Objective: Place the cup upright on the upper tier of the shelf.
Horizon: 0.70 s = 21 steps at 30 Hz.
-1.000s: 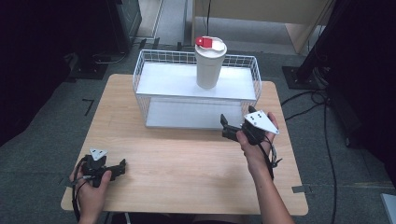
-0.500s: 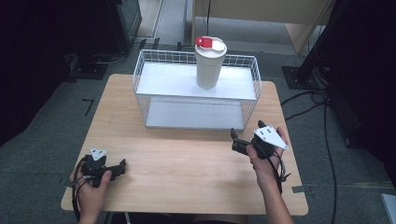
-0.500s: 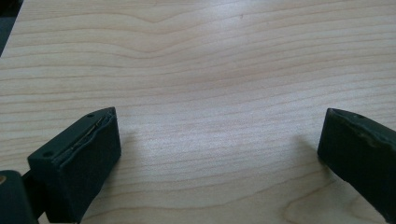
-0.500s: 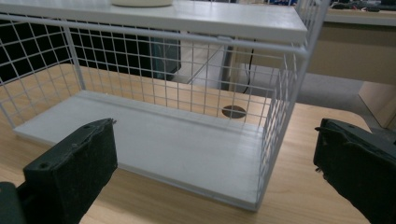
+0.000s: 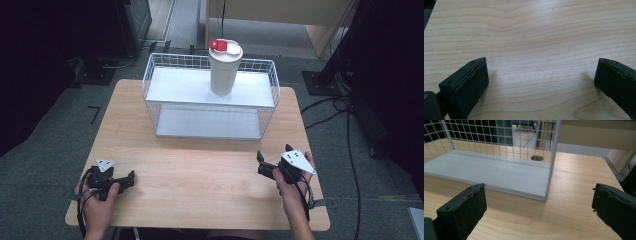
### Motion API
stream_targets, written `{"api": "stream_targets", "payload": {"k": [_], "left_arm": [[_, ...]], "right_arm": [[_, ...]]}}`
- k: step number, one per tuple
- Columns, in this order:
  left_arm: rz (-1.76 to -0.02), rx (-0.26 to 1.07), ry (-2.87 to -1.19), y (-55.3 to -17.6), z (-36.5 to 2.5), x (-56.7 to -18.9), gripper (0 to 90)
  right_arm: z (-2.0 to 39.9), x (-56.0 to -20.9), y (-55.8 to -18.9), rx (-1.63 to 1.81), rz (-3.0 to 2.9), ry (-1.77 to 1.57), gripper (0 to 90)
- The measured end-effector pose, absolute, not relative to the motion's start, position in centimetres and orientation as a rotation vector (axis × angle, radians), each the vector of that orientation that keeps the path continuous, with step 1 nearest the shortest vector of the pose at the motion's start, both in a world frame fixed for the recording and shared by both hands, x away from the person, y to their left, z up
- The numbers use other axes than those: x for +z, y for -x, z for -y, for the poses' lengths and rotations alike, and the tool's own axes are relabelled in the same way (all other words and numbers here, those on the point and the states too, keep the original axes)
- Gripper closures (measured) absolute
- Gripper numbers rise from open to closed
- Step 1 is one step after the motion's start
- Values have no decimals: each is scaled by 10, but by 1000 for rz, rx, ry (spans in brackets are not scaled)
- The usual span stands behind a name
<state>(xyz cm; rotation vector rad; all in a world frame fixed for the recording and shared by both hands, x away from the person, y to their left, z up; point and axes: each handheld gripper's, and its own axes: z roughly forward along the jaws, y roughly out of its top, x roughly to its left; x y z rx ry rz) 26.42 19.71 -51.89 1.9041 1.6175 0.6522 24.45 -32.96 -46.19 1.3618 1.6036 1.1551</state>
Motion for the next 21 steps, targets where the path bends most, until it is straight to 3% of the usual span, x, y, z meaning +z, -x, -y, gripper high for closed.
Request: {"api": "stream_targets", "payload": {"k": [21], "left_arm": [[-1618,652,-1904,-264,-197,-519,0]], "right_arm": [[389,-503,-214,1004,-1604,-1529,0]]}}
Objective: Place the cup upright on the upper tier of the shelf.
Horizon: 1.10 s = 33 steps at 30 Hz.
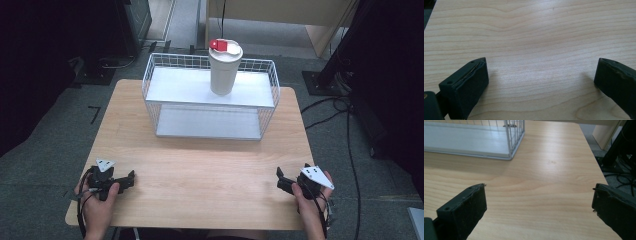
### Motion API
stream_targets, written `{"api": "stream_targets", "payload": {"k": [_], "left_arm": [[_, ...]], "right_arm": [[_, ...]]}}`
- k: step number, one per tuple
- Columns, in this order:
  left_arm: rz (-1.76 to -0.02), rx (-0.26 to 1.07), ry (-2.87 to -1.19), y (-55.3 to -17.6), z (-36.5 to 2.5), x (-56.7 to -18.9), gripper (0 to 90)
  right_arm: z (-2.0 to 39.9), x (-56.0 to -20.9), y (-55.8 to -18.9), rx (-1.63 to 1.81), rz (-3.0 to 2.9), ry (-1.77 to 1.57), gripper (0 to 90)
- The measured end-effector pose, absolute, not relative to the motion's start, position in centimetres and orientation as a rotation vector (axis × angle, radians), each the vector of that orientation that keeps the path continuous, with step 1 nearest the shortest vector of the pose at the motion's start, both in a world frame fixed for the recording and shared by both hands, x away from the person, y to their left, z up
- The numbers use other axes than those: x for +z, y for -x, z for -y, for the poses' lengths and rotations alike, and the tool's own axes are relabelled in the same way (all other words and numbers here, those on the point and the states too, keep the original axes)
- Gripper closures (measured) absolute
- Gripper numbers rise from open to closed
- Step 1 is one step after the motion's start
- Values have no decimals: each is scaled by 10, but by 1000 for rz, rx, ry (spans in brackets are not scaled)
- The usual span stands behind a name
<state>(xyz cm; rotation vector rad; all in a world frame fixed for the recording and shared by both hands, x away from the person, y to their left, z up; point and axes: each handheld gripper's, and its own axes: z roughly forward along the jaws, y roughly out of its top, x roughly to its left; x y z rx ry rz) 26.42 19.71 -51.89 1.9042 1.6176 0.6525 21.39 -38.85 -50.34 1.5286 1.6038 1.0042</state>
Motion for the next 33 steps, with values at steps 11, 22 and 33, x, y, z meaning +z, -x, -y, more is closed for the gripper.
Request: {"api": "stream_targets", "payload": {"k": [11,22,33], "left_arm": [[-1618,653,-1904,-264,-197,-519,0],[-1618,653,-1902,-264,-197,-519,0],[-1618,653,-1902,-264,-197,-519,0]], "right_arm": [[410,-515,-205,896,-1637,-1633,0],[428,-523,-196,815,-1678,-1700,0],[431,-526,-197,722,-1774,-1681,0]]}}
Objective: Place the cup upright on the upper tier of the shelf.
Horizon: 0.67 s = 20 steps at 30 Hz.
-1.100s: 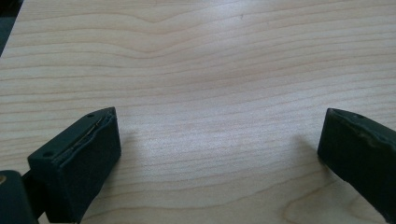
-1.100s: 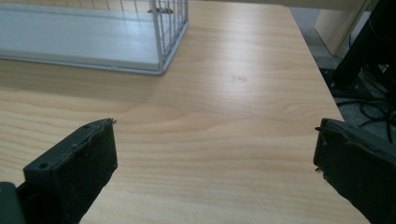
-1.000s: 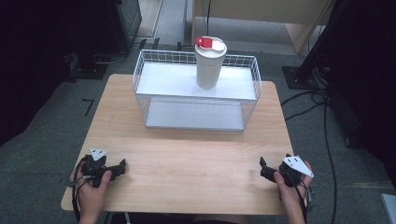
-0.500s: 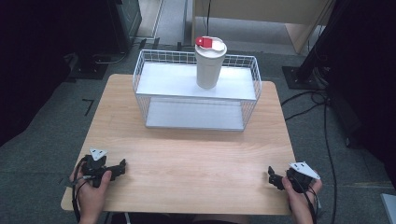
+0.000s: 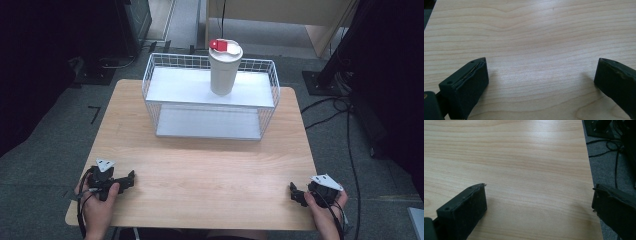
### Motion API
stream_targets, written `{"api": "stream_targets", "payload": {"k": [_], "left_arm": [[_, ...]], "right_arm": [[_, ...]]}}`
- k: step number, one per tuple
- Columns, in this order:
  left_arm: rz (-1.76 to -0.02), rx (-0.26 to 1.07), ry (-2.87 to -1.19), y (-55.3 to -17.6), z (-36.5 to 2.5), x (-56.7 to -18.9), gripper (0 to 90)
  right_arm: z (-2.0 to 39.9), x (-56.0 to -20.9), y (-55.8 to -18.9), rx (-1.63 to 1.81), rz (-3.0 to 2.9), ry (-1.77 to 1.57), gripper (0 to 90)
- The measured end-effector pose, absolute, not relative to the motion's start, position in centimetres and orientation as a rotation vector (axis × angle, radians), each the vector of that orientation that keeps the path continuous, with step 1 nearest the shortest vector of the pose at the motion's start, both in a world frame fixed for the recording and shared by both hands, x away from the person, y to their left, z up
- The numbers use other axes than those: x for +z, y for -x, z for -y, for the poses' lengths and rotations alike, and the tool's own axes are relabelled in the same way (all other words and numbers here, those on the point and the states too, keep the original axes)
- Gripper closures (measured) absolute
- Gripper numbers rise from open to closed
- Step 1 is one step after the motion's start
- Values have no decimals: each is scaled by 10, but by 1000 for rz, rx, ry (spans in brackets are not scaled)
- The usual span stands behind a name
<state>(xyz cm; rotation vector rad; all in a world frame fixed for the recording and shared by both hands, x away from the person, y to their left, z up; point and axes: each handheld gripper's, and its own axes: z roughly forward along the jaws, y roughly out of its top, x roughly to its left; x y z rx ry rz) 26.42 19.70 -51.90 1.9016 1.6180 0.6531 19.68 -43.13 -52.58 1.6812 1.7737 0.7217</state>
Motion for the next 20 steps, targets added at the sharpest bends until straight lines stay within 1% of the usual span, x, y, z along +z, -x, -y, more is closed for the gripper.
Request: {"api": "stream_targets", "payload": {"k": [8,20], "left_arm": [[-1618,653,-1902,-264,-197,-519,0],[-1617,653,-1903,-264,-197,-519,0]], "right_arm": [[440,-527,-195,788,-1833,-1717,0],[440,-527,-195,788,-1835,-1715,0]]}}
